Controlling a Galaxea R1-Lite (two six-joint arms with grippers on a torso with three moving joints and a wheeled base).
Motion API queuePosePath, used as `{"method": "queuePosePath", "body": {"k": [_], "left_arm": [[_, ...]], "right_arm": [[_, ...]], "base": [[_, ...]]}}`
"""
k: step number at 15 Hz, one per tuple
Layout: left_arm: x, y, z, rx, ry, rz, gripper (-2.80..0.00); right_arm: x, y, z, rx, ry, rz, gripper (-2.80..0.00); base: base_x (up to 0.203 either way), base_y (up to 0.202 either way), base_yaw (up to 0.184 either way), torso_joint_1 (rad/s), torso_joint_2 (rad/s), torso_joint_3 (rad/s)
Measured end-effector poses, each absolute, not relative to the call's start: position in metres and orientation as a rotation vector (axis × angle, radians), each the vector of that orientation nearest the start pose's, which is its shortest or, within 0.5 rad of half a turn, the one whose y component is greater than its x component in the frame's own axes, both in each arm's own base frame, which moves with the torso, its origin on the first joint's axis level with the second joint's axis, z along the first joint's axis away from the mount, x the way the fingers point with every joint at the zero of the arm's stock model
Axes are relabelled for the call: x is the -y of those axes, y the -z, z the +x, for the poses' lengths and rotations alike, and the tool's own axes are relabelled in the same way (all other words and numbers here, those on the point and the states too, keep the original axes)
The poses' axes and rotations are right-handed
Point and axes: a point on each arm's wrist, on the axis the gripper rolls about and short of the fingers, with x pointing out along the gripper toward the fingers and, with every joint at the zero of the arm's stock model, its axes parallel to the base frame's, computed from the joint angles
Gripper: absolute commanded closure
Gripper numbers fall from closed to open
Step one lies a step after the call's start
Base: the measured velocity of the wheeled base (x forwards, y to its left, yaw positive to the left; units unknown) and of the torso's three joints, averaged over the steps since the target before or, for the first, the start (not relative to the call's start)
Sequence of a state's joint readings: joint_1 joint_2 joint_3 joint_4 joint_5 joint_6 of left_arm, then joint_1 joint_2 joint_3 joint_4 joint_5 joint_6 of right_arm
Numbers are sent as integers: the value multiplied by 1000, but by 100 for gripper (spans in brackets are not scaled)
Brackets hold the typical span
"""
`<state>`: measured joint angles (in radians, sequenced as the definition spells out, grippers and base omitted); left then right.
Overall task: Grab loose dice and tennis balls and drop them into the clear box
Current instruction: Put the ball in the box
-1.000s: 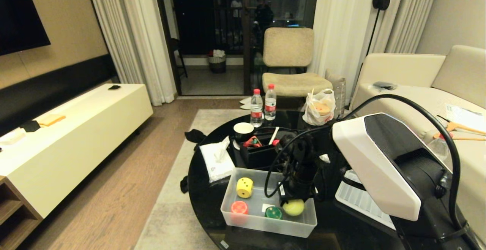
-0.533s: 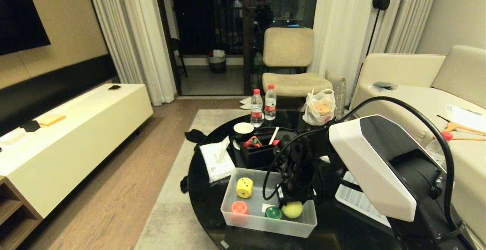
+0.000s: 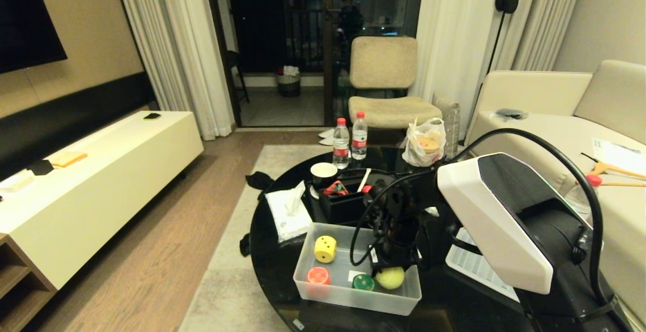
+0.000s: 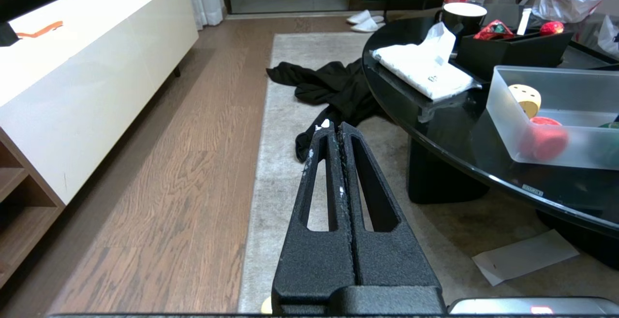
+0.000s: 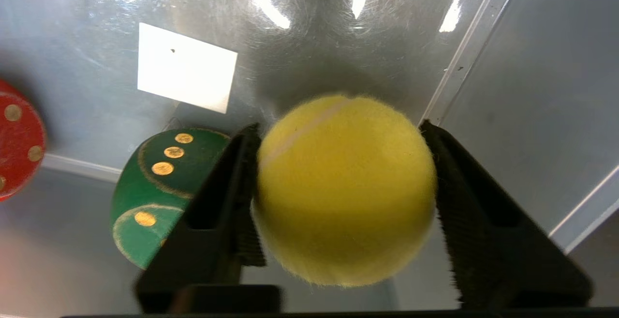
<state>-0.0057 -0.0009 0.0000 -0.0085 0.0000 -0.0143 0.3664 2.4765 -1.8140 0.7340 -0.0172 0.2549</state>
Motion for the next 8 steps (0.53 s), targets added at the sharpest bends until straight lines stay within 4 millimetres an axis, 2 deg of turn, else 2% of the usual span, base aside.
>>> {"method": "queuePosePath", "body": {"k": [5,8], "left_arm": [[0,-76,-23,11,6,-14,0],[0,-76,-23,11,6,-15,0]], "right_arm": [[-155,-52,406,-1372,-103,-30,-280],[-154,-72,398,-1343,-113,-15,-280]], "base": [[0,0,0,0,0,0],[0,0,0,0,0,0]]}}
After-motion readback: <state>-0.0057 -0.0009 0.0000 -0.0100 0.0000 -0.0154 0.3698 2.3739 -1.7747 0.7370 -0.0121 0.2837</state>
